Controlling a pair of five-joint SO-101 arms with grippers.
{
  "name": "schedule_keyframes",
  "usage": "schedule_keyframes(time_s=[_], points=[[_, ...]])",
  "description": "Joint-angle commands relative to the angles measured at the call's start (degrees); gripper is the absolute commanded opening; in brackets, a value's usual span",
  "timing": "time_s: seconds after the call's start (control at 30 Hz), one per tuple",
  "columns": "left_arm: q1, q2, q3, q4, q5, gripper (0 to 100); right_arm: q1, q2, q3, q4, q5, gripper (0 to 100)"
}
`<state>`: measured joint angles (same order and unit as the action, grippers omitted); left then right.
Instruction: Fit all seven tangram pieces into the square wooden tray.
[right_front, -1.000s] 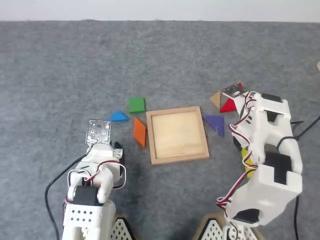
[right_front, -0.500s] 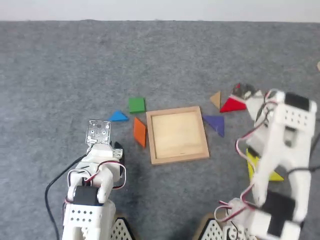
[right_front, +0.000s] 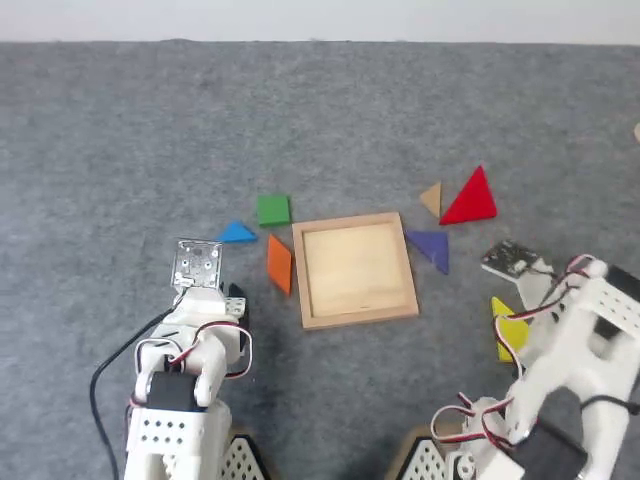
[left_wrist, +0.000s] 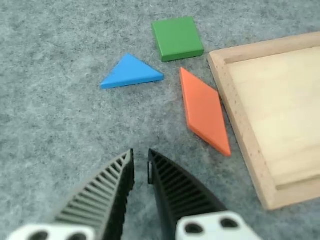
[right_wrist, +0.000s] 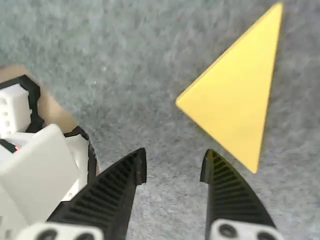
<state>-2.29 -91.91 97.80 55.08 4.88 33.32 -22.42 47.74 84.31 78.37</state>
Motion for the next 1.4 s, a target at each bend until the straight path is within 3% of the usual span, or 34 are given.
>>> schedule_keyframes(time_s=[0.0, 0.27, 0.7, 0.97, 1.1, 1.23, 1.37], points=[[-0.44, -0.79, -1.01, 0.18, 0.53, 5, 0.48, -2.24, 2.73, -1.98, 1.67, 18.7], [-0.44, -0.79, -1.01, 0.18, 0.53, 5, -2.07, -2.15, 10.02, -17.80, -2.90, 18.7], [-0.44, -0.79, -1.01, 0.18, 0.53, 5, -21.67, -2.15, 9.58, -26.24, -19.16, 18.7], [-0.44, -0.79, -1.01, 0.18, 0.53, 5, -23.78, 6.20, -4.13, -25.54, -31.74, 18.7], [-0.44, -0.79, -1.01, 0.18, 0.53, 5, -23.43, 9.89, -12.48, -18.51, -30.51, 18.9], [-0.44, -0.79, -1.01, 0.18, 0.53, 5, -23.69, 10.51, -17.41, -10.59, -19.96, 19.1], [-0.44, -0.79, -1.01, 0.18, 0.53, 5, -23.16, 14.46, -17.67, -11.03, -12.92, 23.5]])
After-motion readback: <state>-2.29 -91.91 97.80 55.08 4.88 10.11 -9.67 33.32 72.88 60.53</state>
